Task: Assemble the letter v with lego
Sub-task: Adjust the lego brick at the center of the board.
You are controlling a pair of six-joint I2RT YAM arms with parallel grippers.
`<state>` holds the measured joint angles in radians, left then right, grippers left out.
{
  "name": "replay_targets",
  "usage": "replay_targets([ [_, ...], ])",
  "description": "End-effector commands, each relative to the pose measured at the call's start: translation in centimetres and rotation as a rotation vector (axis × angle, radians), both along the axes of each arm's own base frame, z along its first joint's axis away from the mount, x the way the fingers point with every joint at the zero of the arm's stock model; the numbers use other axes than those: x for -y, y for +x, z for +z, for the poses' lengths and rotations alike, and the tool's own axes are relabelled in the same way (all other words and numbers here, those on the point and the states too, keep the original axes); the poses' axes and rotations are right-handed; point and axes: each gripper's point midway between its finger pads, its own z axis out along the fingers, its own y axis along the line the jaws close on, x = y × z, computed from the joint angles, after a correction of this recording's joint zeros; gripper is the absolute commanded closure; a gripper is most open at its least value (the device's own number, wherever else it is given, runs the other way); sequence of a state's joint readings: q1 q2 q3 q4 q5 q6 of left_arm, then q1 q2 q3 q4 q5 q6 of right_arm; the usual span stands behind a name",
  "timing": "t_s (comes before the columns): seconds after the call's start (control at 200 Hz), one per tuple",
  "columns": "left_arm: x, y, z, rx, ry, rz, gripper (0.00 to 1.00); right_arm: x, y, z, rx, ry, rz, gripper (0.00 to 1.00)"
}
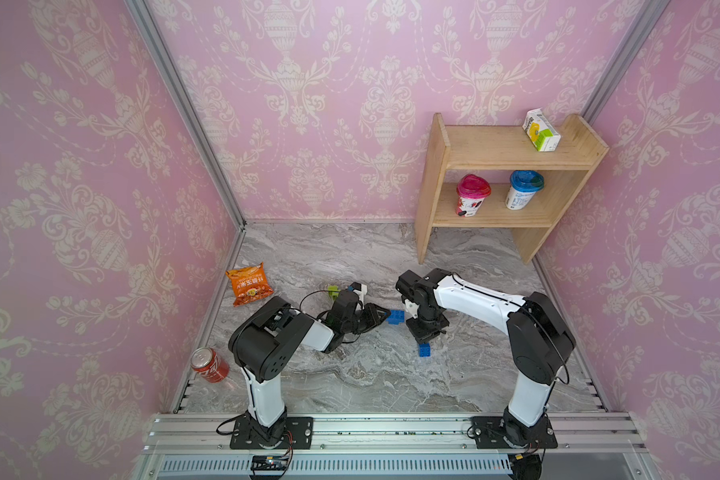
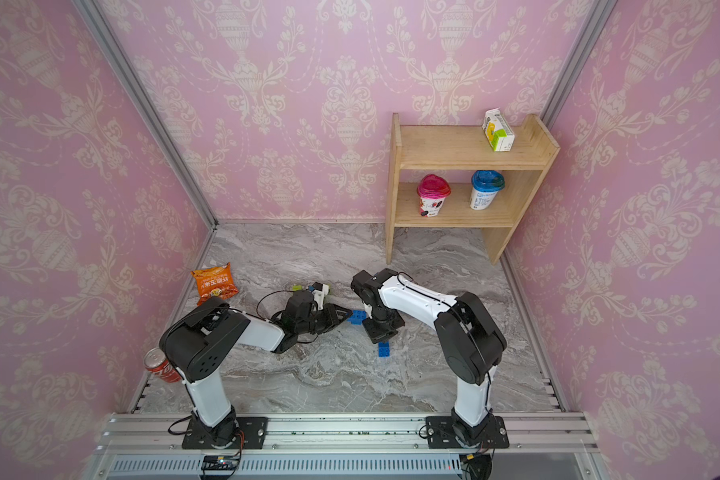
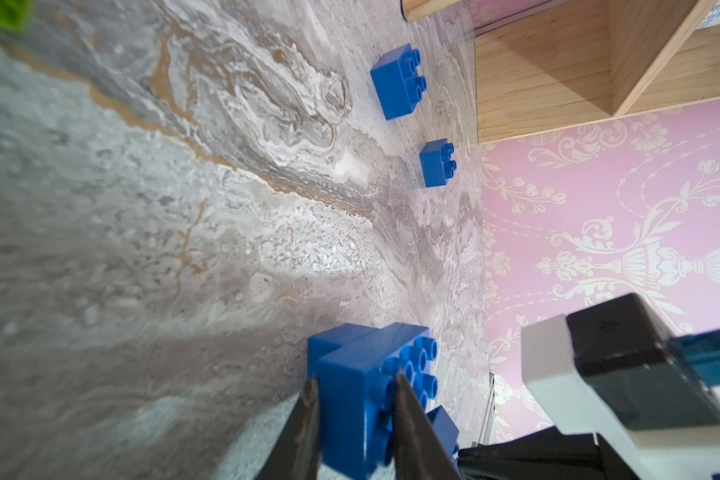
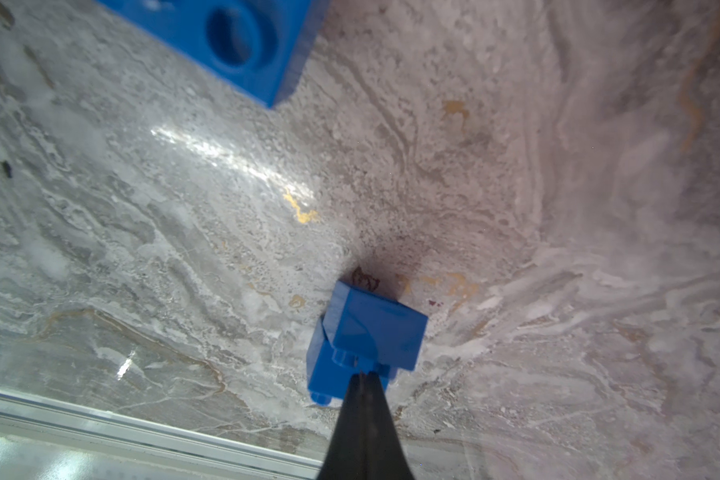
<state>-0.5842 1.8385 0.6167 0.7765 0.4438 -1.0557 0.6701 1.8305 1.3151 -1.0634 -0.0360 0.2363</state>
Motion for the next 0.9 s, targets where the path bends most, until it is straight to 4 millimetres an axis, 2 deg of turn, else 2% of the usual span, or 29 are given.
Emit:
replay_targets([
  [0.0,-0.6,-0.9,-2.0,-0.056,0.051,-0.014,0.72,0.5,-0.1,0.7,0.002,-0.011,0.008,1.0],
  [0.896,-0.6,-1.0,-2.1,-0.057,0.038,-0.011,0.72,0.3,1.8,-1.2,-0.003,-0.034,0.021,1.0],
])
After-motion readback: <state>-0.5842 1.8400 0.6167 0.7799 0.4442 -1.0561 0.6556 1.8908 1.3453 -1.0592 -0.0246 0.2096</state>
